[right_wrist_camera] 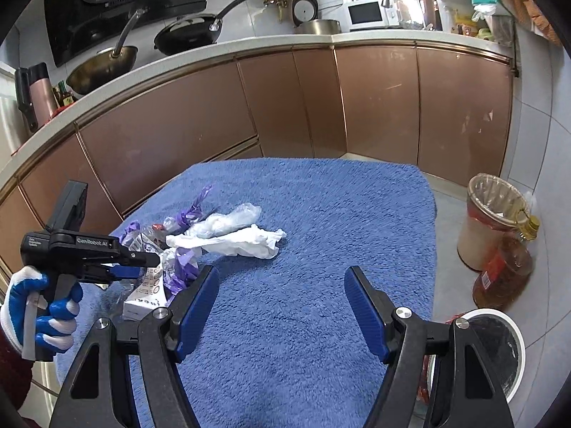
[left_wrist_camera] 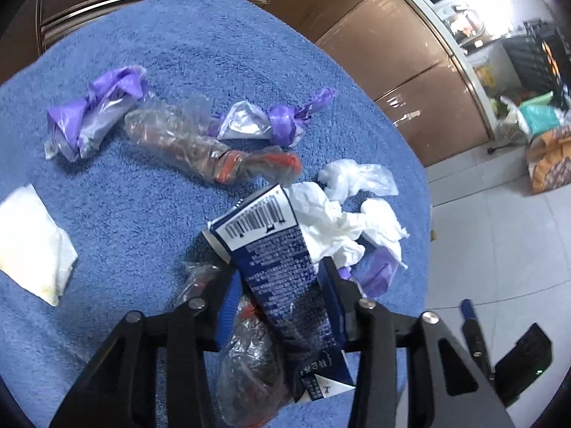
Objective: Collect trash
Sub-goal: 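Grasp the blue milk carton with the left tool while the right tool grasps white tissue, then carry the carton and tissue over the steel bin with both tools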
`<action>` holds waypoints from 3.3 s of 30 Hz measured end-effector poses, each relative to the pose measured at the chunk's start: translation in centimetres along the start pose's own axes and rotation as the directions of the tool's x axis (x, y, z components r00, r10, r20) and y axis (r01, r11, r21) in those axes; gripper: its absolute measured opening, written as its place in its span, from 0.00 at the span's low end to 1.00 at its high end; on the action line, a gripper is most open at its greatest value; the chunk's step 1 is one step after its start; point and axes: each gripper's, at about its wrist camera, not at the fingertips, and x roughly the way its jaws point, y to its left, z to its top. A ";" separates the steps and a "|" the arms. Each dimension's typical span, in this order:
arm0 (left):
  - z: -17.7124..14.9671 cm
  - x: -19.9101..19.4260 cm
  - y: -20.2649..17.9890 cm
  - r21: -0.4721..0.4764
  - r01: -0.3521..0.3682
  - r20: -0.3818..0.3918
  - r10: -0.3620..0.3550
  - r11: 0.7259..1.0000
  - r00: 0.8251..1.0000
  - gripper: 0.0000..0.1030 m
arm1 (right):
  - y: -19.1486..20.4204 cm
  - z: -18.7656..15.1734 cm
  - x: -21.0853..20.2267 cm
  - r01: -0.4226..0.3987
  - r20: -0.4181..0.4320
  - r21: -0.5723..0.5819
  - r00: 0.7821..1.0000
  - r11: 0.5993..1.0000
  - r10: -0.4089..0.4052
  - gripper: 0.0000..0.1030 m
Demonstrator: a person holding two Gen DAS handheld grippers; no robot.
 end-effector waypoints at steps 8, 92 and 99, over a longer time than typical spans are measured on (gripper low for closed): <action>0.5 -2.0 0.6 -0.013 0.107 0.042 -0.106 0.994 0.993 0.35 | 0.3 0.5 3.5 -0.024 -0.064 -0.027 0.998 0.999 0.022 0.68; -11.9 -10.9 -19.2 0.548 0.358 -0.065 -0.388 0.756 0.919 0.34 | -6.4 -3.9 -18.5 0.315 0.161 0.229 0.921 0.921 -0.355 0.11; -12.5 -2.6 -25.4 0.598 0.368 -0.173 -0.334 0.712 0.927 0.34 | -12.3 -6.8 -16.7 0.416 0.066 0.325 0.886 0.849 -0.459 0.12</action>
